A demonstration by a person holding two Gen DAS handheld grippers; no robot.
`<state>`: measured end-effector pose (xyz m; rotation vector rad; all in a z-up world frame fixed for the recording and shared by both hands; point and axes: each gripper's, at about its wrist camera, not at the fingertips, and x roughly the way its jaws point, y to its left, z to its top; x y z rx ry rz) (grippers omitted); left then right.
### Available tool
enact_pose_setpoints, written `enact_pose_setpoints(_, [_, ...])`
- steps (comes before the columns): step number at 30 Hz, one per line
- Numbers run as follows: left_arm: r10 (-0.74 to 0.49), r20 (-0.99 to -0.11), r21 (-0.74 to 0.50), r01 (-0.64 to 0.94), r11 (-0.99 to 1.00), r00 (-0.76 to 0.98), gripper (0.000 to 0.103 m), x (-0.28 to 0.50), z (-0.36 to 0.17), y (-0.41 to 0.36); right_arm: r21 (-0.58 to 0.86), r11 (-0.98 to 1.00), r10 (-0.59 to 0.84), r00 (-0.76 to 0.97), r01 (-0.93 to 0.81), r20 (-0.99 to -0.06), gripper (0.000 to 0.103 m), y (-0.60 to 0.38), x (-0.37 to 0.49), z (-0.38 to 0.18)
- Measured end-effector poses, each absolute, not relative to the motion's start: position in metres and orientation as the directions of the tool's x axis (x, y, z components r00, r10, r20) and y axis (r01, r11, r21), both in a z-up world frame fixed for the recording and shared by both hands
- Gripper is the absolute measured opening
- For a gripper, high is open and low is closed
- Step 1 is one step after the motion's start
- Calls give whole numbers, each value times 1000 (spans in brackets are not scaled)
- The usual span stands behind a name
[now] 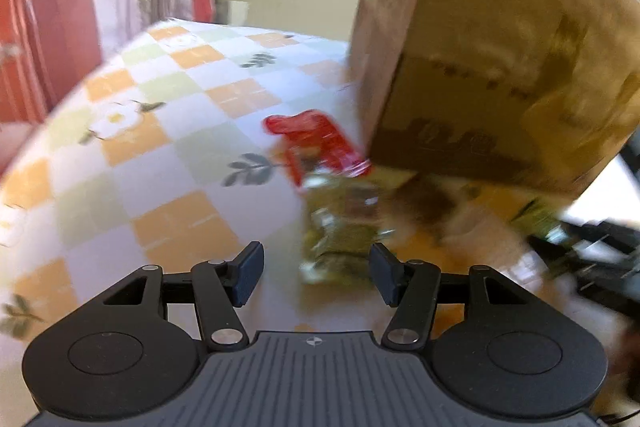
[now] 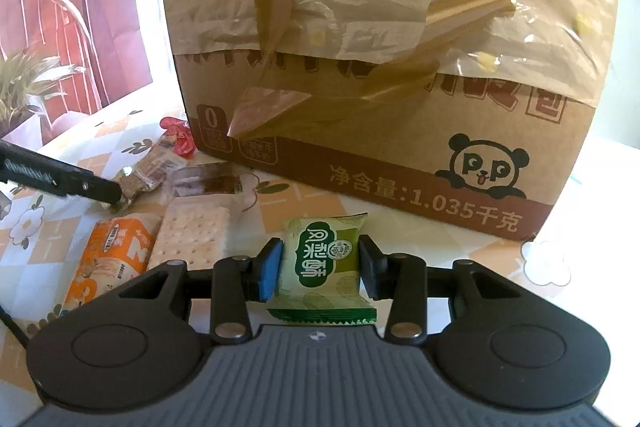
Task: Organize snacks
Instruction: 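Grasp the clear sauce packet with the left tool while the right tool holds the green packet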
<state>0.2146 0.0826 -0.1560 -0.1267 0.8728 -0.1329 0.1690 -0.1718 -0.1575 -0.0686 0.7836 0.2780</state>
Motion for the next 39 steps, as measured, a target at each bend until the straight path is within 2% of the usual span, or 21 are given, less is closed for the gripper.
enact_pose_setpoints(3, [-188,-744,-164,98,982,642,66,219,-152,78,46,962,222,674,-269,-704,43,-172,169,-157])
enact_pose_setpoints(8, [-172,-762,-140,100,985,624,66,232,-159,66,55,963,226,674,-265,-703,43,-171,168,-157])
enact_pose_setpoints(20, [-29,-773,23,74,997,634,71,234,-169,37,57,962,228,674,-266,-703,43,-172,168,-156])
enact_pose_setpoints(22, [-21,-771,19,56,998,636,70,232,-169,37,58,962,229,673,-267,-703,43,-172,168,-156])
enact_pose_setpoints(23, [-17,-771,18,49,999,637,68,231,-168,38,59,962,229,673,-266,-703,43,-172,168,-156])
enact_pose_setpoints(24, [-17,-768,17,47,999,640,60,230,-167,38,59,962,230,673,-266,-703,43,-172,168,-156])
enact_pose_setpoints(25, [-26,-763,14,56,998,646,56,227,-166,38,60,962,230,673,-266,-703,43,-172,168,-156])
enact_pose_setpoints(30, [-113,-757,-87,73,994,643,48,219,-162,47,61,962,231,672,-267,-704,43,-172,168,-156])
enact_pose_setpoints(39, [-121,-747,-121,46,992,654,47,208,-158,56,73,962,238,677,-262,-696,41,-173,165,-155])
